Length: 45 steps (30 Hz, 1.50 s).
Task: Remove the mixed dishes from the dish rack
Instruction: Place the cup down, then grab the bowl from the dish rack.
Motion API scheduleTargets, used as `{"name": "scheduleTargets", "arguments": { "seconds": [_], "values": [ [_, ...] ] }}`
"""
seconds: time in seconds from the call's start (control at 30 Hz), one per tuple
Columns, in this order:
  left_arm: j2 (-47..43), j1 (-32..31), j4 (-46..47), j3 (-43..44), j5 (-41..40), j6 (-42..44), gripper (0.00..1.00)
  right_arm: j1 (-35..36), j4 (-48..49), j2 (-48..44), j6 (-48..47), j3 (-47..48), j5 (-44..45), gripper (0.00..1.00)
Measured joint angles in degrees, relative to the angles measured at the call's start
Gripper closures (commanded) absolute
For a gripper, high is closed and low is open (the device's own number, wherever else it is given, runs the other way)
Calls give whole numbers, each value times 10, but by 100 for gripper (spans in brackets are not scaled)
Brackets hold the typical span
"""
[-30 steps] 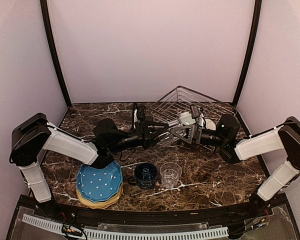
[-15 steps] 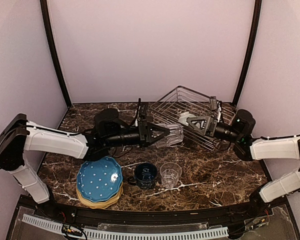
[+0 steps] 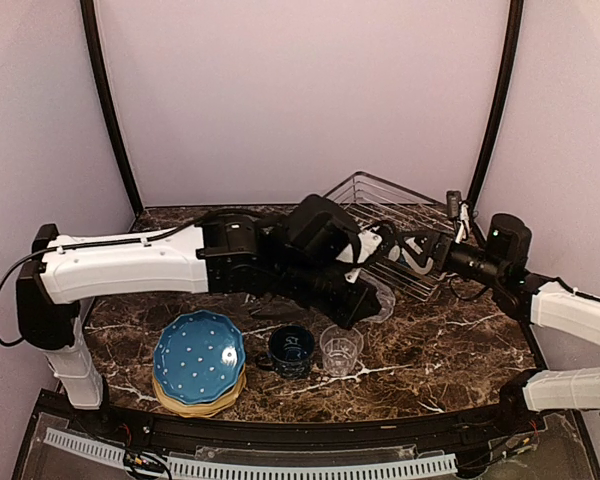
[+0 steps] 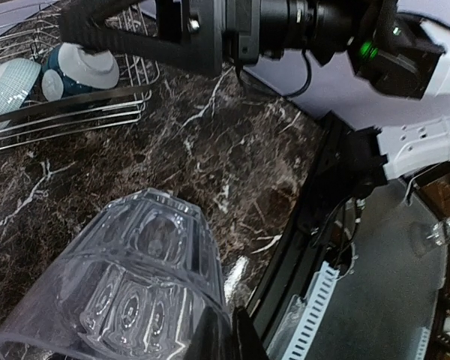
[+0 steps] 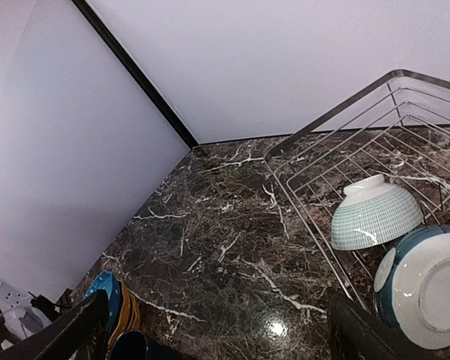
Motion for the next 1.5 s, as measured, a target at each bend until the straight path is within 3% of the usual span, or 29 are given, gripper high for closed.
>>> {"name": "scheduleTargets", "arguments": {
  "seconds": [0.2, 0.47, 0.53, 0.7, 0.87, 1.03, 1.23, 1.5],
  "values": [
    [113, -34, -147, 73, -66, 51, 99, 0, -30, 0, -9, 0, 13, 1],
    [135, -34, -212, 81, -106, 68, 99, 0, -40, -13, -12, 0, 21, 1],
    [135, -34, -216, 86, -111, 68, 94, 0, -41, -14, -13, 0, 22, 1],
    [135, -34, -221, 88, -116, 73, 68, 0, -42, -10, -14, 0, 23, 1],
    [136, -34, -225, 96, -119, 77, 53, 0, -46, 3, -20, 1, 23, 1],
    [136, -34, -226, 101, -120, 82, 44, 0, -95, 46, -38, 49, 31, 1],
    [134, -34, -214, 101, -120, 85, 35, -1, -193, 159, -62, 183, 42, 1],
    [52, -34, -141, 24, -122, 87, 23, -1, -352, 267, -113, 323, 109, 1]
  ]
}}
